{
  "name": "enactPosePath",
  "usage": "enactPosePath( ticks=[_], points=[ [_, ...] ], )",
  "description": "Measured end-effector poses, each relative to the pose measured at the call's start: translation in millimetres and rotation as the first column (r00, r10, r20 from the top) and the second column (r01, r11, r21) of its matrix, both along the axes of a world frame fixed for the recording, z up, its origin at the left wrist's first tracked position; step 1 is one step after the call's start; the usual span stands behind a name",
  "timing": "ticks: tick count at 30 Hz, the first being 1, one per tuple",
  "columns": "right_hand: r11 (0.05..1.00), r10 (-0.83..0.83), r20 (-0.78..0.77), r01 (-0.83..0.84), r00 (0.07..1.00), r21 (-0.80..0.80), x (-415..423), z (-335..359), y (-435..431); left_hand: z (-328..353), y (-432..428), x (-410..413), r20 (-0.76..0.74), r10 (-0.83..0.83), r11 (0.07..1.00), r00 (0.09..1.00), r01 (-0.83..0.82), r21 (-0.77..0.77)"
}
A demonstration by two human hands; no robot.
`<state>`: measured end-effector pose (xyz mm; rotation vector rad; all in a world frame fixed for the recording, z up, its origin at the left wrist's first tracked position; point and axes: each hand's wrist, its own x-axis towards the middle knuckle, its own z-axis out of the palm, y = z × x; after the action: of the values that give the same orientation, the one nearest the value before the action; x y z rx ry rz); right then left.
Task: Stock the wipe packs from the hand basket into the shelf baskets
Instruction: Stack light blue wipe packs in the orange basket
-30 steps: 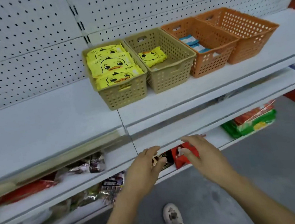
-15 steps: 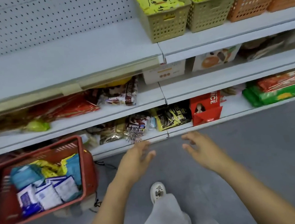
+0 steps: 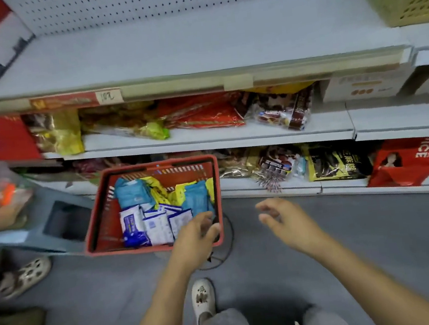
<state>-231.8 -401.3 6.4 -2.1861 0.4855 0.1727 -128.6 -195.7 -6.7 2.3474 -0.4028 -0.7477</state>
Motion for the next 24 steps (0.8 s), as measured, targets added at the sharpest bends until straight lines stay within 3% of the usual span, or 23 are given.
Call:
enactPosePath(
  ticks=[8, 13, 17, 20, 22, 24],
  points=[
    [0.982, -0.029, -0.169, 0.059, 0.985, 0.178, 129, -69, 125, -53, 129, 141, -0.139, 0.124, 0.988, 0.983, -0.108, 0.111],
    [0.977, -0.043, -0.244, 0.093, 0.969, 0.194, 200, -118, 169, -95, 160, 227, 0.051, 0.049, 0.972, 0.998, -0.059, 0.229],
    [0.994, -0.077, -0.379, 0.101, 0.922, 0.044, 232, -151, 179, -130, 166, 275, 0.166, -0.163, 0.937, 0.972, 0.1, 0.334],
    [0.997, -0.023, -0.48, -0.018, 0.877, -0.081, 238, -170, 181, -151, 163, 295, 0.167, -0.293, 0.862, 0.941, 0.185, 0.471],
    [0.99, -0.041, -0.478, -0.028, 0.878, -0.136, 239, -182, 182, -165, 164, 302, 0.164, -0.365, 0.807, 0.917, 0.223, 0.547],
    [0.967, -0.173, -0.394, 0.079, 0.903, -0.243, 240, -190, 180, -176, 166, 306, 0.225, -0.426, 0.782, 0.876, 0.231, 0.579]
  ],
)
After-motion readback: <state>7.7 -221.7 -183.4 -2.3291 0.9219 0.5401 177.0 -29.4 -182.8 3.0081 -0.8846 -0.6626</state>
